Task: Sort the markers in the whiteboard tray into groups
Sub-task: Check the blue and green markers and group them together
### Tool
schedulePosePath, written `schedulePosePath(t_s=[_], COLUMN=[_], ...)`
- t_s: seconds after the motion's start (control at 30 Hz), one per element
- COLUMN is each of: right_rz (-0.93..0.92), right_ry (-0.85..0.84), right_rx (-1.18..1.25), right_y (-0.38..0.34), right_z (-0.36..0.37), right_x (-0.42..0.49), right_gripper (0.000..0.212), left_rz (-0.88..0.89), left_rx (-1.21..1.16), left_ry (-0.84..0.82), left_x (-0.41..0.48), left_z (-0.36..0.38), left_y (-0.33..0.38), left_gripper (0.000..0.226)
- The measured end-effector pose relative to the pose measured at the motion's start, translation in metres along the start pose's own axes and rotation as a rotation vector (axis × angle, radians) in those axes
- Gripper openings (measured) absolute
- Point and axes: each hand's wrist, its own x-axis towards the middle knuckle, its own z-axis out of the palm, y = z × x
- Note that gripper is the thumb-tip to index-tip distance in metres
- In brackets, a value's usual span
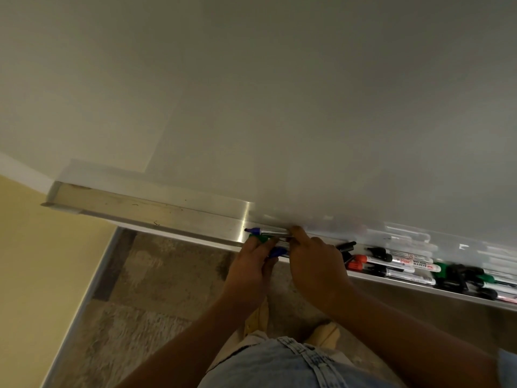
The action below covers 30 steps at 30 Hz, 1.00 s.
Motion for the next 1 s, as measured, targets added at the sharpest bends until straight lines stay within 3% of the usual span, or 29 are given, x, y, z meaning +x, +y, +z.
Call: schedulePosePath(t_s=[0.27, 0.4, 0.6, 0.83, 1.0], right_rz=[-0.063, -0.117, -0.218, -0.337, -0.386], right_ry=[0.002, 0.040, 0.044, -0.031, -0.015], right_rx=[0.052, -0.033, -0.051, -0.232, -0.237], right_y=[-0.001, -0.005, -0.025, -0.062, -0.081], right_z=[-0.012, -0.025, -0.042, -0.050, -0.046], right_x=[0.007, 0.014, 0.039, 0.058, 0.068], right_gripper=[0.040, 0.027, 0.022, 0.016, 0.013], left_rz=[0.044, 0.050, 0.070, 0.053, 0.032], left_rx=[0.062, 0.097, 0.129, 0.130, 0.113], left_ry=[0.023, 0.041, 0.030, 0.016, 0.100], left_x=[-0.003, -0.002, -0.001, -0.014, -0.018], left_z=[0.005, 0.006, 0.008, 0.009, 0.018], left_y=[-0.004, -0.005, -0.005, -0.007, -0.017], left_gripper=[0.036, 0.034, 0.026, 0.019, 0.018])
